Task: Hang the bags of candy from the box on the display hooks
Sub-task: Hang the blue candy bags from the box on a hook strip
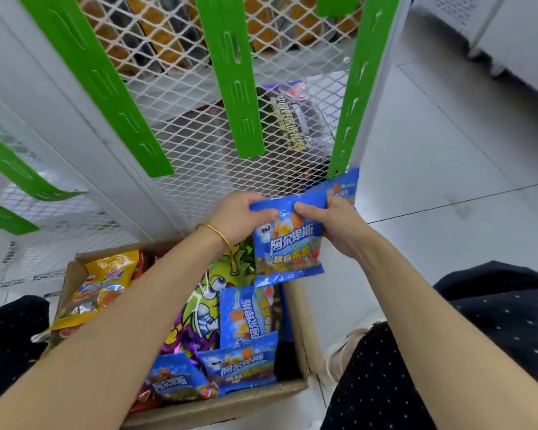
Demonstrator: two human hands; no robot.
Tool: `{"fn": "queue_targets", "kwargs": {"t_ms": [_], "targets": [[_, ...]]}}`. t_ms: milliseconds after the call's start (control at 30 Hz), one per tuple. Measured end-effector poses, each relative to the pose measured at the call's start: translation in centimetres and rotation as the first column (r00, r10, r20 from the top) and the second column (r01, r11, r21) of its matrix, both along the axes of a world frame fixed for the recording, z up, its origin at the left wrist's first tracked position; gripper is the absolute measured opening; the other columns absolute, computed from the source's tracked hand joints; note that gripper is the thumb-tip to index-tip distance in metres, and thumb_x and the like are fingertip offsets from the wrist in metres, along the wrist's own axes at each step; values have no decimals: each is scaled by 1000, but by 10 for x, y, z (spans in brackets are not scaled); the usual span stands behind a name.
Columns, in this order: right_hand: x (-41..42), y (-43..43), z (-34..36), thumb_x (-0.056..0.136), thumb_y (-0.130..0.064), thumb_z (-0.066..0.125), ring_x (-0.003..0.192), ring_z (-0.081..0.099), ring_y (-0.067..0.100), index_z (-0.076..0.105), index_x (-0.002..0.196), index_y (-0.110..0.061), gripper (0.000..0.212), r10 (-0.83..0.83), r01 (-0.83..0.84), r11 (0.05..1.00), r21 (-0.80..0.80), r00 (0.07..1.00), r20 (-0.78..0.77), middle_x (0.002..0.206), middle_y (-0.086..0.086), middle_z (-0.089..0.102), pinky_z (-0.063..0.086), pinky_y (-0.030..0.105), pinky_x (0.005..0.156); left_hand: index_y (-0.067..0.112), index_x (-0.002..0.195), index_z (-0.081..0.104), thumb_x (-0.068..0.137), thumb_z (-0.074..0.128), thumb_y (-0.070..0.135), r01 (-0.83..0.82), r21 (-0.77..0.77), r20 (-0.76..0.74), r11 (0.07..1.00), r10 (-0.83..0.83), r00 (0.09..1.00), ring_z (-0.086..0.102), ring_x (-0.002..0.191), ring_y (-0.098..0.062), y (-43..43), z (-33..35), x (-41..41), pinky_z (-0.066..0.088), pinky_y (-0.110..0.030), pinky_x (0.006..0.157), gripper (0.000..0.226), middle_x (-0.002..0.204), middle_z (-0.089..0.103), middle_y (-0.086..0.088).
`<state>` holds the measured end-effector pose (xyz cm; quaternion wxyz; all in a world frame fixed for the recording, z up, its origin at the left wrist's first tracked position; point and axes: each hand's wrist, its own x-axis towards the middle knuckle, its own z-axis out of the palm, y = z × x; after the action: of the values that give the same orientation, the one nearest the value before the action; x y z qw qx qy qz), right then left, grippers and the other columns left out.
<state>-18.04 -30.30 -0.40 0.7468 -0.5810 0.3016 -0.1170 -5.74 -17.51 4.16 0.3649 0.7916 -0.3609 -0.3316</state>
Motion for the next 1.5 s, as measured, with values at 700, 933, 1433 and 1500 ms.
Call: {"fn": "queue_targets", "kwargs": {"t_ms": [700,933,1433,1500], "targets": [[-6,-101,-11,87,-11,61,64,61,11,59,80,-16,9,-382,394,871,-292,919,102,71,0,63,52,26,62,14,81,59,93,51,24,-151,-219,194,964,195,961,46,71,-7,-148,-24,-34,29,-21,58,17,75,52,7],[0,-96,-9,87,-15,61,63,61,9,60,78,-17,9,-377,396,850,-347,918,122,69,-4,63,49,23,60,16,55,34,95,44,34,-106,49,163,993,97,982,40,63,-22,-161,-6,-26,28,-30,59,46,58,37,-3],[0,-86,-30,90,-18,57,74,60,14,51,75,-23,18,-421,370,821,-435,907,-24,82,2,62,47,28,69,16,68,41,97,40,36,-30,69,94,997,24,995,39,72,-17,-159,-10,-17,28,-29,66,35,76,42,-10],[0,-89,-37,89,-22,58,85,57,20,47,83,-16,14,-454,369,786,-496,889,-59,95,9,57,46,31,73,15,62,37,97,42,30,-17,29,121,999,13,993,33,59,-18,-154,-13,-18,25,-30,57,38,63,36,-4]]}}
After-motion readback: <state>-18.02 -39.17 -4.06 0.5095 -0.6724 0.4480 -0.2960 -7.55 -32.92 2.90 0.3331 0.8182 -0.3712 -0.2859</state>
